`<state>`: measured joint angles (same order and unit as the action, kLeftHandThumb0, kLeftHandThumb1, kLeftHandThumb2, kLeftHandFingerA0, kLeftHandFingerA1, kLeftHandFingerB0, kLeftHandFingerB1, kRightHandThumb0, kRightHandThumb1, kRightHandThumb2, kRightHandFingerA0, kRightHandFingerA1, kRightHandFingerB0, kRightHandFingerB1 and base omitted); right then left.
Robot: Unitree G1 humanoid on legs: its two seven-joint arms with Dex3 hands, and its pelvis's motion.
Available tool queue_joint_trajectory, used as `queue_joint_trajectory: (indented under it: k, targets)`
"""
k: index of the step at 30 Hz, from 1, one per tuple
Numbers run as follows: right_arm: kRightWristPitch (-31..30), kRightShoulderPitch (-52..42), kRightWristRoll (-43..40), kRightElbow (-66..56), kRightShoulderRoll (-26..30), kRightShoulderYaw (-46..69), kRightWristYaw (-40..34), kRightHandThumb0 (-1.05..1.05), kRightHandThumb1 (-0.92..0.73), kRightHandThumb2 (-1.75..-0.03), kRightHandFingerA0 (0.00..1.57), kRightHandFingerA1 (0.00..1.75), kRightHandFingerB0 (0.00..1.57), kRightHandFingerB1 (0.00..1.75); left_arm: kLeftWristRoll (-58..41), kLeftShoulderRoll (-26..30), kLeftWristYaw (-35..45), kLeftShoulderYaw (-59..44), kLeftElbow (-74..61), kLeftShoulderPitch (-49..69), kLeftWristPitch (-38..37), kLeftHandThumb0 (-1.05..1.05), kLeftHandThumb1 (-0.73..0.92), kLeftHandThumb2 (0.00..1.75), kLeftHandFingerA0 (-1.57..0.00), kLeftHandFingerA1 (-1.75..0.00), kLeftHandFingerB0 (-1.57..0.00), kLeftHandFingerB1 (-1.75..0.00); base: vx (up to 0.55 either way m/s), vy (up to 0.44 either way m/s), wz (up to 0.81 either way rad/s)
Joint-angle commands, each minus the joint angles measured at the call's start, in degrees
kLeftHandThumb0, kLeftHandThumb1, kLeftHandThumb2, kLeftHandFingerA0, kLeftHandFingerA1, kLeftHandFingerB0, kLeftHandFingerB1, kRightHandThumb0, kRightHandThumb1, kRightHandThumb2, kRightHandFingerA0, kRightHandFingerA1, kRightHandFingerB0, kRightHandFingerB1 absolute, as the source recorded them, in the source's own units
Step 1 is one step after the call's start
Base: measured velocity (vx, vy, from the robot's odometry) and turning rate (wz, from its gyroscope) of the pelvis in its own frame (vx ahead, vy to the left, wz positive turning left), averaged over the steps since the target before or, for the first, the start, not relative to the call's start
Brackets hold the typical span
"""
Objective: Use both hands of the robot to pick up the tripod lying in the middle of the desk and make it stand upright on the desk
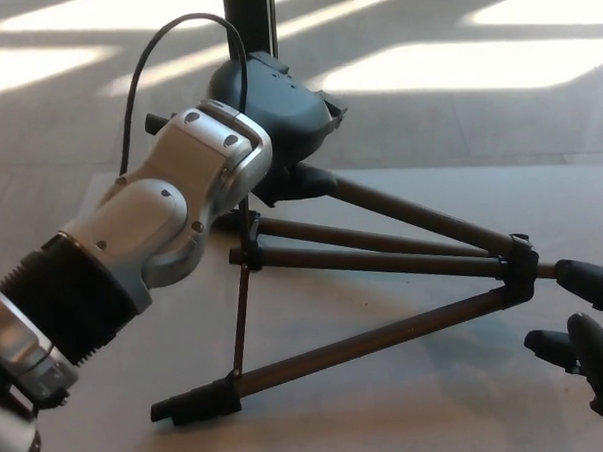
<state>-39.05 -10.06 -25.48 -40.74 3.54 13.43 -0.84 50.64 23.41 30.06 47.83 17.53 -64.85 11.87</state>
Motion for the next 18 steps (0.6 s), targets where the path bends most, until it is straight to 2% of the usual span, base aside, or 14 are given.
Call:
queue_joint_trajectory:
  k: [1,2,3,6,8,13,14,15,16,17,18]
  targets:
    - [-2.73,2.12,-0.77,-0.64,2.23,0.26,-0.06,-0.57,-0.66,-0.59,0.55,0.66,0.53,0.43,7.39,3.17,14.96,2.44,-1.28,-0.03,2.45,-0.94,0.48,0.96,0.00,-0.06,0.00,-0.08,0.00,0.000,0.00]
    - [-2.95,2.31,-0.81,-0.72,2.32,0.23,-0.08,-0.58,-0.66,-0.60,0.55,0.68,0.52,0.42,7.71,3.10,15.27,2.56,-1.16,0.01,2.66,-0.93,0.48,0.97,0.00,-0.06,0.00,-0.09,0.00,0.000,0.00]
    - [-2.98,2.50,-0.84,-0.67,2.37,0.13,0.03,-0.58,-0.66,-0.60,0.54,0.67,0.51,0.42,7.82,2.78,15.91,2.60,-0.82,-0.06,2.87,-0.96,0.54,0.99,0.00,-0.05,-0.08,-0.05,0.00,0.000,0.00]
    - [-3.13,2.68,-1.02,-0.60,2.48,0.22,0.24,-0.58,-0.66,-0.60,0.53,0.64,0.51,0.41,8.20,2.15,18.11,3.17,-0.05,-0.75,2.33,-1.03,0.57,1.01,0.00,-0.03,-0.04,0.00,0.00,0.000,0.00]
    - [-3.51,3.08,-1.14,-0.56,2.37,0.19,0.06,-0.58,-0.66,-0.60,0.54,0.65,0.51,0.41,8.57,2.04,18.50,3.14,-0.12,-0.56,2.21,-1.04,0.61,1.03,0.00,0.00,-0.08,0.00,0.00,0.000,0.00]
    - [-4.34,3.85,-0.72,-0.86,3.70,-0.05,0.51,-0.57,-0.67,-0.60,0.53,0.67,0.49,0.40,9.49,1.36,21.78,3.34,-0.46,-0.89,2.19,-1.00,0.58,1.01,0.00,0.00,-0.08,-0.03,0.00,0.000,0.00]
    - [-4.37,4.10,-0.44,-0.66,3.95,-0.25,0.51,-0.58,-0.52,-0.90,0.51,0.71,0.42,0.54,9.84,1.32,21.59,3.29,-0.47,-0.68,1.87,-0.96,0.53,0.99,0.00,-0.07,-0.08,-0.09,0.00,0.000,0.00]
    - [-5.44,4.58,-1.34,-0.52,4.36,0.14,0.81,-0.56,-0.66,-0.60,0.50,0.71,0.49,0.39,10.29,2.14,19.08,3.44,-1.45,-0.29,-0.48,-1.01,0.41,0.83,0.00,-0.29,-0.05,-0.26,0.00,0.000,0.00]
    - [-5.76,4.78,-1.50,-0.57,4.59,0.21,0.83,-0.56,-0.66,-0.60,0.50,0.71,0.49,0.39,10.51,2.22,18.96,3.24,-1.75,-0.06,-0.67,-1.01,0.41,0.83,0.00,-0.29,-0.05,-0.26,0.00,0.000,0.00]
    - [-5.53,4.77,-1.34,-0.55,4.90,0.11,1.07,-0.53,-0.66,-0.59,0.51,0.71,0.48,0.40,10.25,2.37,17.08,2.71,-2.13,0.62,-1.26,-0.99,0.54,0.59,-0.04,-0.50,-0.06,-0.35,0.00,0.000,0.00]
    - [-5.38,4.71,-0.87,-0.56,5.51,-0.18,1.32,-0.53,-0.67,-0.60,0.51,0.72,0.49,0.40,10.01,2.11,15.29,2.24,-2.42,1.44,-1.53,-0.93,0.54,0.57,-0.19,-0.53,-0.06,-0.36,0.00,0.000,0.00]
